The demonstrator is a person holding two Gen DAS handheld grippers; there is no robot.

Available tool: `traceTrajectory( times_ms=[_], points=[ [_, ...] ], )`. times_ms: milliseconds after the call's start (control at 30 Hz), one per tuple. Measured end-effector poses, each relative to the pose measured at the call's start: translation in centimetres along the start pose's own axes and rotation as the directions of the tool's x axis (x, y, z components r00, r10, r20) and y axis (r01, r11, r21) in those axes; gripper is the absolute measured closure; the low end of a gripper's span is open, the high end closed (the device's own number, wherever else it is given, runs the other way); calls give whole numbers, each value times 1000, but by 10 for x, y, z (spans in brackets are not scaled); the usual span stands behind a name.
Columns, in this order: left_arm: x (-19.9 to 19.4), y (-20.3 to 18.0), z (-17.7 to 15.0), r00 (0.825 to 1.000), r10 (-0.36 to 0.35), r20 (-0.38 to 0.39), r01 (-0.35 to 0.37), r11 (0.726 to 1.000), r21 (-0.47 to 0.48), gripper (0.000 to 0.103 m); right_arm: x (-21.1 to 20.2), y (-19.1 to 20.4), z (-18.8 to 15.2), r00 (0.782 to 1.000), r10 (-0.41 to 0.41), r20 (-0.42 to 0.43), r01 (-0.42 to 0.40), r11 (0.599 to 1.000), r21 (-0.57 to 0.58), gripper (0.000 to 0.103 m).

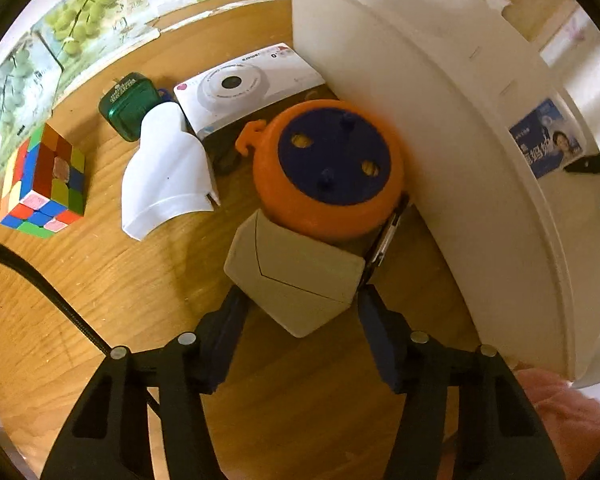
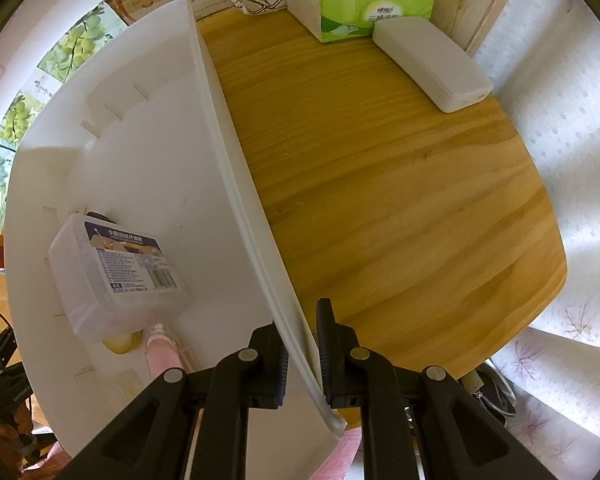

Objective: Organize rigid objects
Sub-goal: 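Lower the open left tool and close it on the beige folded card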

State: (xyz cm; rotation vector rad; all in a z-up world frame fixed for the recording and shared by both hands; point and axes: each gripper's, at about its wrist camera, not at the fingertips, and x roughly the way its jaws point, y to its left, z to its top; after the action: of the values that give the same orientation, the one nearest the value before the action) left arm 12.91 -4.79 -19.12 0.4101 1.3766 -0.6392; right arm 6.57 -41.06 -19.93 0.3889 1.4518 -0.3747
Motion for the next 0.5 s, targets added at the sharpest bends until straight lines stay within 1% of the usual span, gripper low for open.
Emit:
traceTrajectory(
  times_ms=[33,67,100,333,433,500],
  points=[
    [0,-1,-2,1000,6,4,-6,1000,-6,45,0,0,0,1000,0,-1,0,1000,-4,90],
    [0,-2,-3,1000,10,7,-10,1000,-11,48,-2,1,1,1000,1,-1,-1,1000,-9,90],
    [-1,-2,-6,1000,29,13,-28,999,-17,53,-3,2,0,1000,1,1,-1,1000,-14,90],
    [-3,0,-15,998,41,42,-39,998,-42,57,-10,7,8,1000,14,6,-14,998,-57,91],
    [-1,5,-13,998,32,53,-28,997,-79,59,-10,13,12,1000,13,4,-12,997,-82,91],
    [-4,9,-18,998,39,56,-33,995,-99,60,-9,16,14,1000,16,4,-15,996,-93,91]
  ],
)
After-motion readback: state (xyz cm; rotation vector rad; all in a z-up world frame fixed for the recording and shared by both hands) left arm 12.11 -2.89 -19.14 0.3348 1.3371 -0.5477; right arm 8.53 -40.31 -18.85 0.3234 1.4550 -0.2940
